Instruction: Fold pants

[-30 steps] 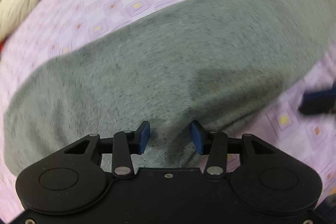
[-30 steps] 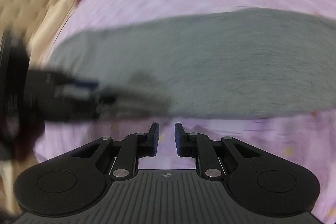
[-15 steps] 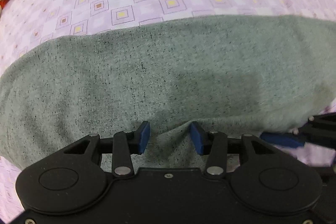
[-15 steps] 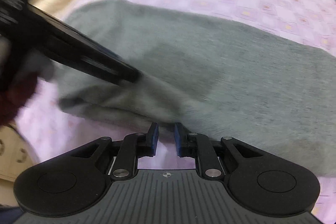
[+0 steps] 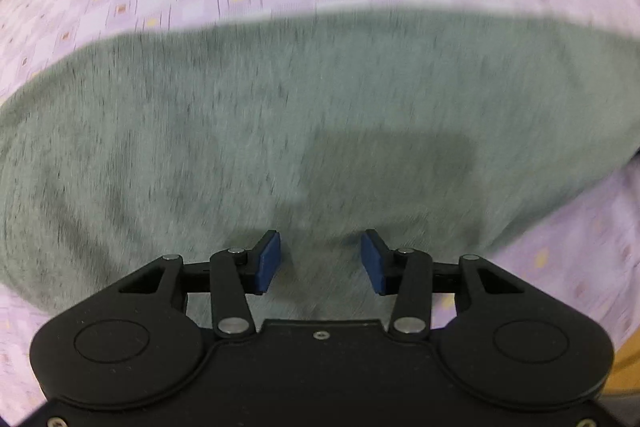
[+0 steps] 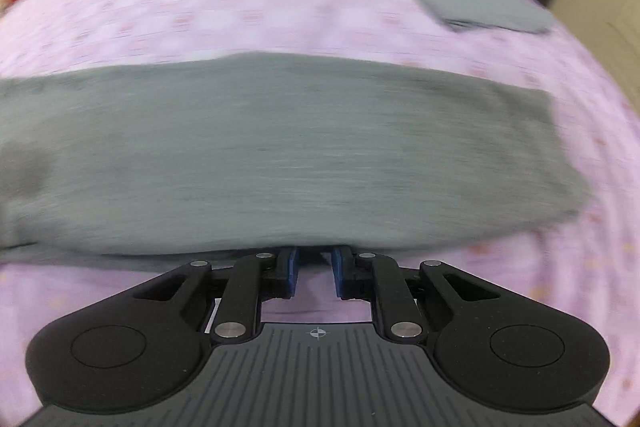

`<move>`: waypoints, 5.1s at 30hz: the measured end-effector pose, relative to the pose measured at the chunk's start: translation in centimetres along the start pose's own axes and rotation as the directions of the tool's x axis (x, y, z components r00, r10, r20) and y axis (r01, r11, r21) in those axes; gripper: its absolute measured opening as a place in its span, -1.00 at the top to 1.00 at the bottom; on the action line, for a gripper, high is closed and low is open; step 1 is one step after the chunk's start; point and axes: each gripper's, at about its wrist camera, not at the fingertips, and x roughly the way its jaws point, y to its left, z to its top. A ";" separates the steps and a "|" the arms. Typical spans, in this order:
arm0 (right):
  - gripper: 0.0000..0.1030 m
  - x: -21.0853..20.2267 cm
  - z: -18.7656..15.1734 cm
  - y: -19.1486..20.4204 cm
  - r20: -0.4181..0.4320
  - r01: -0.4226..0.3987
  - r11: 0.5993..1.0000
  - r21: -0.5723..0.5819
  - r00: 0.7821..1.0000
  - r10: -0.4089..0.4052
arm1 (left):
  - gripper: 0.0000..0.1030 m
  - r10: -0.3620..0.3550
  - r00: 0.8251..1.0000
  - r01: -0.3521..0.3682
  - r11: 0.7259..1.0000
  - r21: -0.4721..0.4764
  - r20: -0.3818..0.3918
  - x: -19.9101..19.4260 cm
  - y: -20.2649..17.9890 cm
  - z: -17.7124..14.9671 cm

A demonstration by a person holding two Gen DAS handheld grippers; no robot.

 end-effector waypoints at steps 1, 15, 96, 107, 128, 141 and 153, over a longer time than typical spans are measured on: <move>0.69 0.2 0.0 -1.4 -0.010 0.012 0.999 0.048 1.000 -0.012 | -0.09 0.015 1.000 -0.015 1.000 0.022 -0.010 0.2 -0.1 -0.6; 0.67 -5.3 -0.7 3.3 0.140 -0.140 0.984 -0.112 0.978 0.155 | -0.13 0.058 0.997 -0.059 0.998 -0.025 -0.056 -0.6 1.7 -5.0; 0.92 -1.9 4.2 -12.8 0.111 -0.221 0.965 0.142 0.972 0.206 | -0.10 0.028 0.993 -0.011 0.989 0.147 -0.116 2.1 -10.6 4.4; 0.75 -7.6 -1.4 -10.9 0.100 -0.133 0.924 0.357 0.990 0.104 | -0.10 -0.032 0.996 0.029 0.999 0.044 0.086 -1.2 -9.8 6.8; 0.38 -4.0 -1.3 -17.9 0.044 -0.187 0.802 0.568 0.979 0.197 | -0.52 0.031 0.999 -0.032 0.995 -0.094 -0.019 4.4 -8.8 7.8; 0.03 5.3 0.4 -27.2 0.103 -0.312 0.573 0.757 0.924 0.368 | -0.27 0.109 0.994 -0.102 0.894 -0.436 -0.011 -0.2 -10.8 4.9; -0.02 8.6 6.9 -26.6 0.076 -0.485 0.718 0.499 0.850 0.522 | -0.27 0.133 0.991 -0.124 0.919 -0.375 -0.001 -1.7 -15.5 6.8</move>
